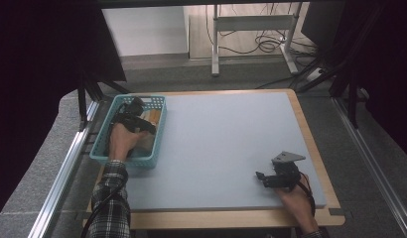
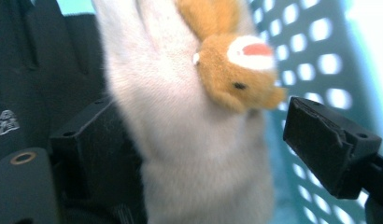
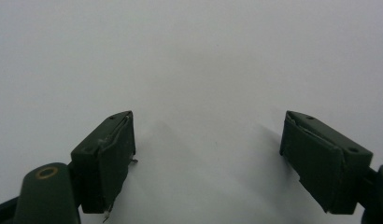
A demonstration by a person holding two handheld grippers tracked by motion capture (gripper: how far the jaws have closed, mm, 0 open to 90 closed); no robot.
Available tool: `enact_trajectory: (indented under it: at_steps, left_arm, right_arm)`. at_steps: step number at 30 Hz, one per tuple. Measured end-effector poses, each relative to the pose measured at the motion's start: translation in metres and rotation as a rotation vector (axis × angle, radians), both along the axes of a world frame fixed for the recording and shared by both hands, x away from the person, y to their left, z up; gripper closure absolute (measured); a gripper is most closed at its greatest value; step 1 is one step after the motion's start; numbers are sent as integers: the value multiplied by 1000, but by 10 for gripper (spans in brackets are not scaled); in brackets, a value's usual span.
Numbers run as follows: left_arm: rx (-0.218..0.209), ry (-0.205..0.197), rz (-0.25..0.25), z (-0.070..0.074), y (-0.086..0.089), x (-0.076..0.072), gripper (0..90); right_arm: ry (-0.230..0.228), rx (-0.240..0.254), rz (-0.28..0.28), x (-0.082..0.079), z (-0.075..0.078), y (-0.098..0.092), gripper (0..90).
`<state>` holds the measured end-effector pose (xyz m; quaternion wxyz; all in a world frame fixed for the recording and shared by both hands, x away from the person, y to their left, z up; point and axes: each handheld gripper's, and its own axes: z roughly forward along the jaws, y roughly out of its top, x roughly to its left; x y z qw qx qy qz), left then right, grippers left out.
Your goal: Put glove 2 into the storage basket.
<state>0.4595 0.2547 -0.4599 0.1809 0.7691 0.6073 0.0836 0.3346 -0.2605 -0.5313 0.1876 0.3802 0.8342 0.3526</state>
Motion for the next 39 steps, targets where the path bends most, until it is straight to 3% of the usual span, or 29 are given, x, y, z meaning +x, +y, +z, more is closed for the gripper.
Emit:
enact_trajectory:
  at_steps: [4,8,11,14,18,23,26,31,39]
  left_arm:
    - [-14,-77,0,21,7,-10,203]
    - [57,-123,14,24,10,-14,530]
    - [104,-113,41,12,13,-11,761]
    - [130,-62,54,-6,17,-4,845]
    - [114,-28,65,-23,17,2,863]
    - [-64,-35,15,-25,7,2,872]
    - [-40,-30,-16,-23,-2,2,875]
    - [-16,-41,-15,-21,-1,2,857]
    - [33,-100,18,-17,10,-5,671]
  right_arm:
    - [1,0,-1,0,0,0,177]
    - [1,-1,0,0,0,0,177]
    - [1,0,0,0,0,0,177]
    - [0,0,0,0,0,0,177]
    - [0,0,-1,0,0,0,177]
    - [1,0,-1,0,0,0,177]
    - [0,0,-1,0,0,0,177]
    - [1,0,-1,0,0,0,177]
    - [1,0,-1,0,0,0,177]
